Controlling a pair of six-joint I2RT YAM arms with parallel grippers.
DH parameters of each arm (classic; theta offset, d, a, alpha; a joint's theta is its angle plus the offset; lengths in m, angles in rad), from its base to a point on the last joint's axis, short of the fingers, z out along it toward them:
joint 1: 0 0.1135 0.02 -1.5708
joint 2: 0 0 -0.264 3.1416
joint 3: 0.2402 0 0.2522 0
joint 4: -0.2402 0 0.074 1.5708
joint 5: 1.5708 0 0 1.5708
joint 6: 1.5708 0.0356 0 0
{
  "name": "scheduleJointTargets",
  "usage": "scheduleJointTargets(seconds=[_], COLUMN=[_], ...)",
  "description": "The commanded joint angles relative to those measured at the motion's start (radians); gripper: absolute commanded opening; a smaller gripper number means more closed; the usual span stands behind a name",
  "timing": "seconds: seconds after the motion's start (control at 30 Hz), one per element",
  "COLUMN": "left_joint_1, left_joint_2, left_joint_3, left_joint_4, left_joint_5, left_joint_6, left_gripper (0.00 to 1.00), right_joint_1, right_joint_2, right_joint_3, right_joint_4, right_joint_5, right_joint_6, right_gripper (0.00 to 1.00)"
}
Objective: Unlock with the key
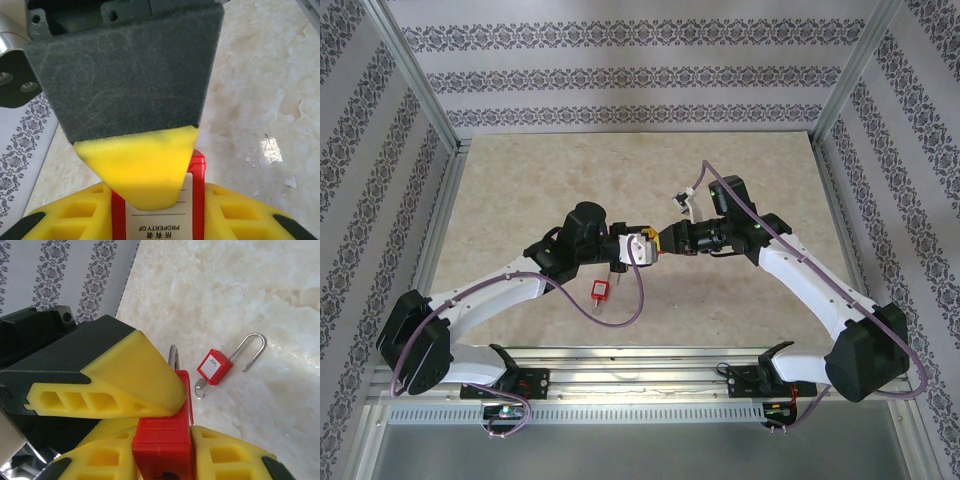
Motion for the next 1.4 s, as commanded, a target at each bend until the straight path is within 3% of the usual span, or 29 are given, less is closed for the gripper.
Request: scheduleJointTargets(seconds=[0.0, 0.1, 0.13, 0.2, 0.37, 0.43, 0.5, 0.63, 0.7, 0.83, 0.93, 1.13, 1.37], left_joint_1=[0.009, 0.012, 0.019, 0.047, 0.114, 0.159, 0.203, 0.248, 0.248, 0.248, 0.248, 0.245, 0.224], left_joint_2=[0.001, -0.006, -0.012, -0.024, -0.05, -0.044, -0.033, 0.039, 0.074, 0.19, 0.263, 0.347, 0.391], left_joint_3=[0.023, 0.009, -0.002, -0.03, -0.15, -0.201, -0.239, -0.228, -0.195, -0.156, -0.131, -0.064, -0.011], left_joint_4=[0.101, 0.159, 0.192, 0.273, 0.535, 0.673, 0.794, 0.949, 0.982, 1.237, 1.32, 1.337, 1.337], left_joint_5=[0.029, 0.014, 0.016, 0.045, 0.061, 0.083, 0.076, 0.11, 0.141, 0.289, 0.367, 0.46, 0.571], left_joint_6=[-0.036, -0.102, -0.148, -0.275, -0.556, -0.734, -0.908, -1.233, -1.318, -1.457, -1.493, -1.545, -1.604], left_gripper=[0.0, 0.0, 0.11, 0.44, 0.64, 0.86, 0.94, 0.94, 0.93, 0.85, 0.75, 0.65, 0.59], right_joint_1=[0.01, -0.006, -0.019, -0.057, -0.112, -0.131, -0.156, -0.191, -0.195, -0.197, -0.199, -0.2, -0.196], right_joint_2=[-0.002, -0.016, -0.021, -0.026, -0.01, -0.003, -0.001, -0.001, 0.001, 0.006, 0.008, -0.01, -0.01], right_joint_3=[0.002, 0.01, 0.012, 0.024, 0.12, 0.172, 0.205, 0.258, 0.289, 0.333, 0.344, 0.321, 0.301], right_joint_4=[-0.002, -0.016, -0.025, -0.05, -0.176, -0.24, -0.266, -0.289, -0.313, -0.347, -0.356, -0.335, -0.31], right_joint_5=[-0.002, 0.006, 0.01, 0.01, 0.013, 0.032, 0.021, -0.005, -0.008, -0.017, -0.024, -0.043, -0.058], right_joint_6=[0.009, 0.008, 0.008, 0.007, -0.058, -0.096, -0.111, -0.129, -0.141, -0.152, -0.151, -0.134, -0.121], right_gripper=[0.09, 0.0, 0.0, 0.0, 0.0, 0.0, 0.0, 0.0, 0.0, 0.0, 0.0, 0.0, 0.0])
